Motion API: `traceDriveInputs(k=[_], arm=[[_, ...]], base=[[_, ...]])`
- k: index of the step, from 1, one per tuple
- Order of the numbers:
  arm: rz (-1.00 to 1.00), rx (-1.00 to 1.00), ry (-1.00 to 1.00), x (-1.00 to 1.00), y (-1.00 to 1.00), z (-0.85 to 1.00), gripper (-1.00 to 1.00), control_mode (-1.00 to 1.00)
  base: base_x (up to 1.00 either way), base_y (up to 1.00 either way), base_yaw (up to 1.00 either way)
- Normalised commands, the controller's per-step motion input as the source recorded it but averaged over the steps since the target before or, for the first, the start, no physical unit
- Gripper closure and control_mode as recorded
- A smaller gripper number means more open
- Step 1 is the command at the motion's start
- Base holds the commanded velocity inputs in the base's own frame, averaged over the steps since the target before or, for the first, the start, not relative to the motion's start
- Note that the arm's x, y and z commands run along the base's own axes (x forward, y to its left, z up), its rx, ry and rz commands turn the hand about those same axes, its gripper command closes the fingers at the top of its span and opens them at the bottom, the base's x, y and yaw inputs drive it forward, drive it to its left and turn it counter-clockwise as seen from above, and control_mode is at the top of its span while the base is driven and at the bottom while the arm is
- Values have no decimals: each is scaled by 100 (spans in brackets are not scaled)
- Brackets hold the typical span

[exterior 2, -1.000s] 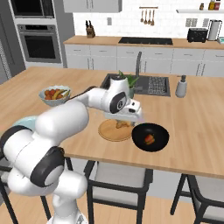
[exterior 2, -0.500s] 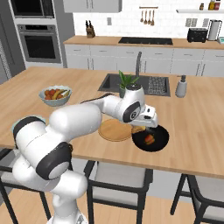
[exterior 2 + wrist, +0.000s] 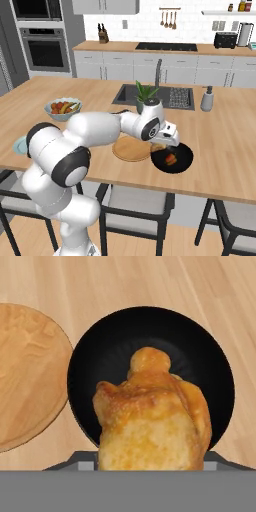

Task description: Pick the chicken drumstick and bell pepper from their plates and place them in the bowl. Then put the bowl in the fridge.

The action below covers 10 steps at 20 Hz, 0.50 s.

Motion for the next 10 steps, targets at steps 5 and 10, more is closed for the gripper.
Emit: traceDriveInputs(k=[5, 10], arm=[[-2, 0, 0, 0, -15, -33, 100, -100], [0, 0, 0, 8, -3, -15, 100, -100]], base=[[0, 0, 0], [0, 0, 0]])
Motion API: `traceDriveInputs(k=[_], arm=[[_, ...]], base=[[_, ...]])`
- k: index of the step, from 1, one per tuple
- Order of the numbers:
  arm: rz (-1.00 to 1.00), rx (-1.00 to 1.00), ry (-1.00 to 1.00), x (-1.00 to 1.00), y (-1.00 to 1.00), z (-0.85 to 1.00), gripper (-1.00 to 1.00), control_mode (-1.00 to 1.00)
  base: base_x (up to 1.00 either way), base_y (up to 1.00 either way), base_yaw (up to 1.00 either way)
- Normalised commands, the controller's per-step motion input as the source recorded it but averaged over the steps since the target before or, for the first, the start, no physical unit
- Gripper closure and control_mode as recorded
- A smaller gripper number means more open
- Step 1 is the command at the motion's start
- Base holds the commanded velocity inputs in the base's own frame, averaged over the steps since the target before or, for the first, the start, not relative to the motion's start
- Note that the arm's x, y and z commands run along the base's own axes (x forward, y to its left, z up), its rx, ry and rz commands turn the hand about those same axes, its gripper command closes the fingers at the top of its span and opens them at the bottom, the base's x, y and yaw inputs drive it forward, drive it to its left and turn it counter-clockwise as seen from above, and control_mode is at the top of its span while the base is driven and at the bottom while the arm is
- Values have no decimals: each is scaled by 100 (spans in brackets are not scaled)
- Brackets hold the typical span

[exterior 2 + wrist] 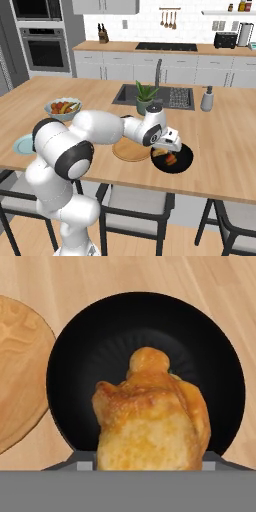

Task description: Pick the chicken drumstick and bell pepper from their plates and place them in the bowl. Then put the bowl in the fridge.

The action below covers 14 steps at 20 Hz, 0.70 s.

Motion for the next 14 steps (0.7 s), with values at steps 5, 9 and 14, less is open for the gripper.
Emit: traceDriveInputs(k=[5, 9, 14], arm=[[0, 0, 0, 9, 0, -9, 100, -100], [0, 0, 0, 18, 0, -9, 100, -100], [0, 0, 0, 12, 0, -14, 100, -100]], base=[[0, 0, 0], [0, 0, 0], [0, 0, 0]])
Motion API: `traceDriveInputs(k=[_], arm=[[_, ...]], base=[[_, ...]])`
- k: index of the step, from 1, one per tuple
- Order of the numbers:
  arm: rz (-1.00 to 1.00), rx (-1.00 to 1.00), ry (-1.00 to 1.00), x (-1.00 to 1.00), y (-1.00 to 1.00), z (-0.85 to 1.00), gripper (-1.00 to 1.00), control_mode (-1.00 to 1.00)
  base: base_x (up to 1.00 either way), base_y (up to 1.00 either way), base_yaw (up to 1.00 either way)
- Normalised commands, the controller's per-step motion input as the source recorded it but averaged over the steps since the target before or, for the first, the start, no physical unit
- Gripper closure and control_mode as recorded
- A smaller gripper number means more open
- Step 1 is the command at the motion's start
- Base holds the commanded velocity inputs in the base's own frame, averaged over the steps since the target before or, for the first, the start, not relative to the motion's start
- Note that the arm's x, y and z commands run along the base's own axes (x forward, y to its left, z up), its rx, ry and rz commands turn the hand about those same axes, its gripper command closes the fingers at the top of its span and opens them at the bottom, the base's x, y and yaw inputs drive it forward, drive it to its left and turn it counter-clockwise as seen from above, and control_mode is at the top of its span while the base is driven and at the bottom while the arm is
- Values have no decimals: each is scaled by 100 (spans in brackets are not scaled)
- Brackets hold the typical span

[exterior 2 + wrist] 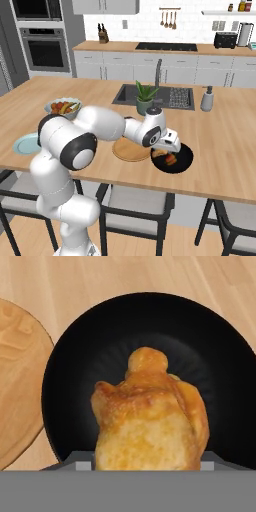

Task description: Pick the chicken drumstick and bell pepper from their plates and place them in the bowl. Then put the bowl in the fridge.

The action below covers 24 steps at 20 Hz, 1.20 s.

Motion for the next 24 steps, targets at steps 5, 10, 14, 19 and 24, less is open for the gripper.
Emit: traceDriveInputs(k=[5, 10, 14, 19, 24], arm=[[0, 0, 0, 17, 0, -14, -100, -100], [0, 0, 0, 13, -13, -10, -100, -100], [0, 0, 0, 8, -20, 0, -100, -100], [0, 0, 0, 7, -19, 0, -100, -100], [0, 0, 0, -3, -13, 30, -100, -100]], base=[[0, 0, 0], [0, 0, 0], [0, 0, 0], [0, 0, 0], [0, 0, 0]])
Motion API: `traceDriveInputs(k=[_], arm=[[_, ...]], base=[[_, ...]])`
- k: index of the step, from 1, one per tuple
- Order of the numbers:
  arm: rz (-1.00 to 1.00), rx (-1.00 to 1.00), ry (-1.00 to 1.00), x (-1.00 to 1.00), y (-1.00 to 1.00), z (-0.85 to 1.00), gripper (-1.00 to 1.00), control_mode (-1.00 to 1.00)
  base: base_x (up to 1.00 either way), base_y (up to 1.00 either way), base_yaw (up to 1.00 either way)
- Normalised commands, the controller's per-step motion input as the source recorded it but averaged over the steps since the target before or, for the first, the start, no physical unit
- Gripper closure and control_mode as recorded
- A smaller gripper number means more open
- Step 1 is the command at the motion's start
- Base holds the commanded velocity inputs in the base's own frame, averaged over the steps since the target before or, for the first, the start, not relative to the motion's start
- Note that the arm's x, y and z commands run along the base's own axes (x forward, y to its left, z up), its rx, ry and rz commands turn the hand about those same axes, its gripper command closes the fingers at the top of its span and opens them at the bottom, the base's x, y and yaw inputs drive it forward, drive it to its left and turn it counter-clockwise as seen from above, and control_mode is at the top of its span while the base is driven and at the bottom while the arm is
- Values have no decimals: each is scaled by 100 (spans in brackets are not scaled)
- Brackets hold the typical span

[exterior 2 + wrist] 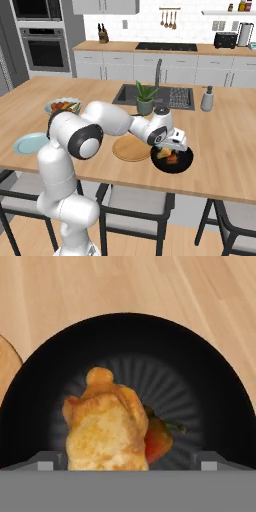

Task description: Pick the chicken drumstick and bell pepper from their plates and place them in the bowl. Then put the bowl in the fridge.

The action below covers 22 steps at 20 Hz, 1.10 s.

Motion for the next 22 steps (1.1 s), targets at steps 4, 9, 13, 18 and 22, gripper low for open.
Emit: traceDriveInputs(k=[4, 9, 13, 18, 22], arm=[[0, 0, -2, -24, -2, 52, -100, -100], [0, 0, -4, -43, -6, 40, -100, -100], [-5, 4, 0, -100, -14, 6, -100, -100], [-20, 3, 0, -62, -9, 0, -100, -100], [-30, 2, 6, 29, 0, -4, -100, -100]], base=[[0, 0, 0], [0, 0, 0], [0, 0, 0], [0, 0, 0], [0, 0, 0]])
